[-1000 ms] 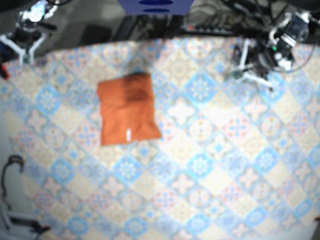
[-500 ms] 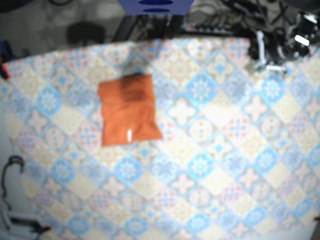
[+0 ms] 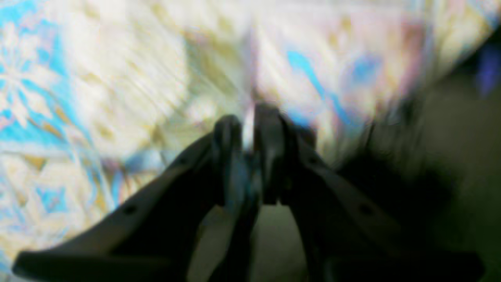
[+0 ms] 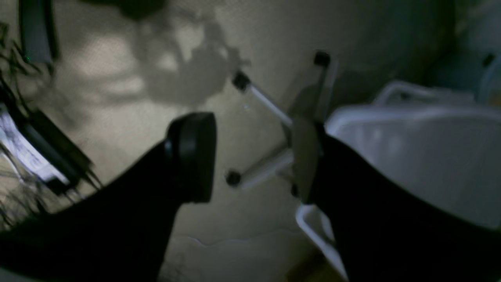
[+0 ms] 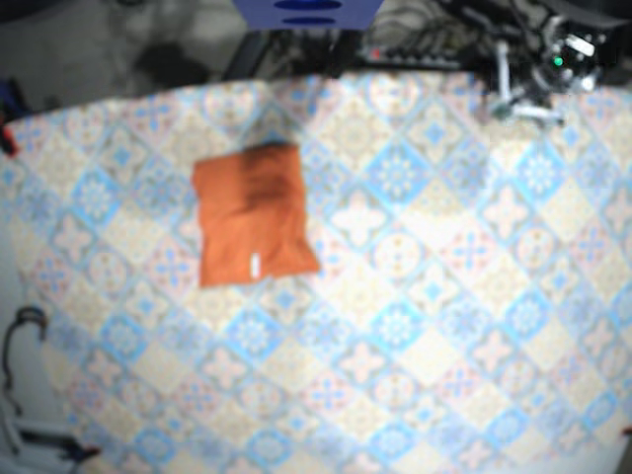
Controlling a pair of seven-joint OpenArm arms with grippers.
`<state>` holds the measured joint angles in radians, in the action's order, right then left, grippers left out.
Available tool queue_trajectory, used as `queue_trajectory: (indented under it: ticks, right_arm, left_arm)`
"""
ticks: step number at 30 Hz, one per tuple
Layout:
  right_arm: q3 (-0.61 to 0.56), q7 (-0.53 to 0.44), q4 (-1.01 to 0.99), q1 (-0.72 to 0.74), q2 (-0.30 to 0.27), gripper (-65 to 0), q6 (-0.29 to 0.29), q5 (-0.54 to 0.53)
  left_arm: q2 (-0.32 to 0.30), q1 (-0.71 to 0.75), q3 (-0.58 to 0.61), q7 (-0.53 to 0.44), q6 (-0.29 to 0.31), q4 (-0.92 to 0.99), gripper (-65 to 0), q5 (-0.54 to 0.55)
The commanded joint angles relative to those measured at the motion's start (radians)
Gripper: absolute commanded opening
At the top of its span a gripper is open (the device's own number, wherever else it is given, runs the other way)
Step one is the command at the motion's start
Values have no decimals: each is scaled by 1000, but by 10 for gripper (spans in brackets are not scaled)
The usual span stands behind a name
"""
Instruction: Fold the T-shirt properly
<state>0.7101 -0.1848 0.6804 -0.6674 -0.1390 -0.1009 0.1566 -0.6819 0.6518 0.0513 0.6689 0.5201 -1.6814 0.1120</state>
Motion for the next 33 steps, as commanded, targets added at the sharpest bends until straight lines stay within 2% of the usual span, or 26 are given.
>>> queue_trajectory:
  ticks: [1,4,7,11,14,17,21,26,33]
  right_arm:
    - [6,-6,-8,-27,-12,-347,11,-4]
    - [6,-12,-14,-27,-12,-347,11,-2]
    - [3,-12,-17,-25,-11,-347,11,-2]
    - [-59,-12,-17,-24,-11,-347,11,-2]
    - [-77,-12,-21,-2,-11,-347,13,-4]
    - [-80,-12,-54,27,-11,-347,13,-4]
    - [-149,-11,-110,70,-11,-347,13,-4]
    - [-241,-12,-176,114,-11,-347,14,-4]
    - [-376,-28,-345,208,14,-347,14,-4]
  left_arm:
    - [-17,23,-9,24,-12,-78,-518,5]
    - [-17,64,-12,114,-12,-230,-518,7]
    - [-17,109,-14,122,-12,-265,-518,5]
    - [-17,198,-11,116,-19,-237,-518,4]
    - [-17,274,-3,50,-82,-191,-518,-2]
    - [1,314,23,-28,-148,-62,-518,-59]
    - [67,202,106,-143,-166,258,-518,-137]
    - [146,10,181,-263,-166,623,-518,-143]
    - [291,-286,264,-306,-166,964,-515,-140]
